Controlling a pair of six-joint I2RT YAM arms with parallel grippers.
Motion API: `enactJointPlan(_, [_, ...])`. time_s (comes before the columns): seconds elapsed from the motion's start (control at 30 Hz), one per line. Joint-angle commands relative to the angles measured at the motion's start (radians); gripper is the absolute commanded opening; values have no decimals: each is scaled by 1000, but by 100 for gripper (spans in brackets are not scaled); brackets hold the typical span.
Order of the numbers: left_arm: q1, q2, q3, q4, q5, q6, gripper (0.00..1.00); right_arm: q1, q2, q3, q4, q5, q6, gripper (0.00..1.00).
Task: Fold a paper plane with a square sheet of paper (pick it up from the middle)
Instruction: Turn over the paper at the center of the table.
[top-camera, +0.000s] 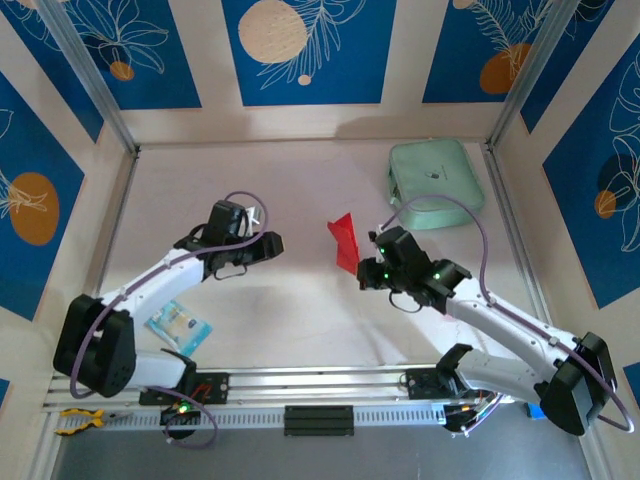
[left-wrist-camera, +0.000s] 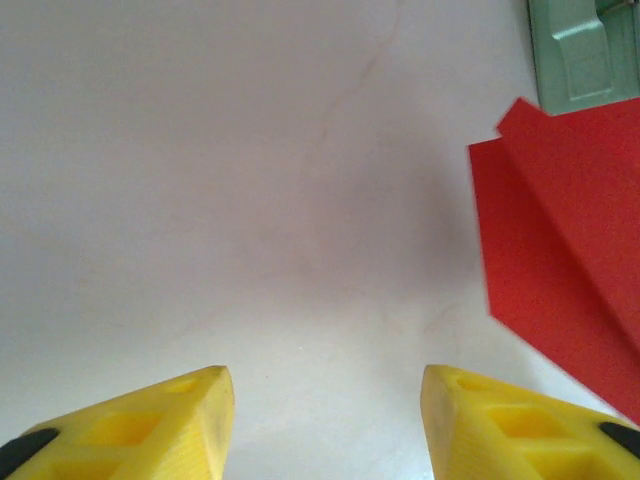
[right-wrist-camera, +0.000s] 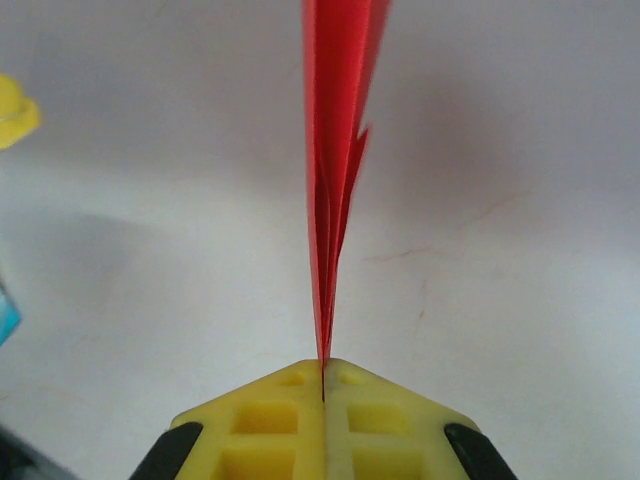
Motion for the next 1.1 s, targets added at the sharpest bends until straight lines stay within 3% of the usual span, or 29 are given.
enactJointPlan(0.0, [25, -62, 73, -176, -126, 138, 55, 36, 49, 87, -196, 177, -88, 4])
enactJointPlan(0.13, [30, -102, 52, -184, -150, 134, 59, 127, 115, 159, -264, 379, -148, 4])
enactJointPlan(0.23, [31, -109, 29, -160, -135, 106, 60, 178, 234, 269, -432, 538, -126, 3])
enactJointPlan(0.4, [31, -111, 22, -164, -158, 92, 62, 268, 421, 370, -551, 675, -136, 3])
enactJointPlan(0.6, [37, -114, 28, -203, -233, 80, 62, 393, 545, 375, -432, 592, -284, 5])
enactJointPlan(0.77, [49, -111, 21, -194, -231, 71, 65, 442, 565, 334, -270, 332, -337, 12])
enactJointPlan(0.93, [51, -102, 10, -176, -204, 62, 66, 435, 577, 340, -217, 213, -289, 34])
enactJointPlan(1.07, [52, -93, -2, -150, -159, 44, 67, 390, 523, 307, -133, 120, -272, 46])
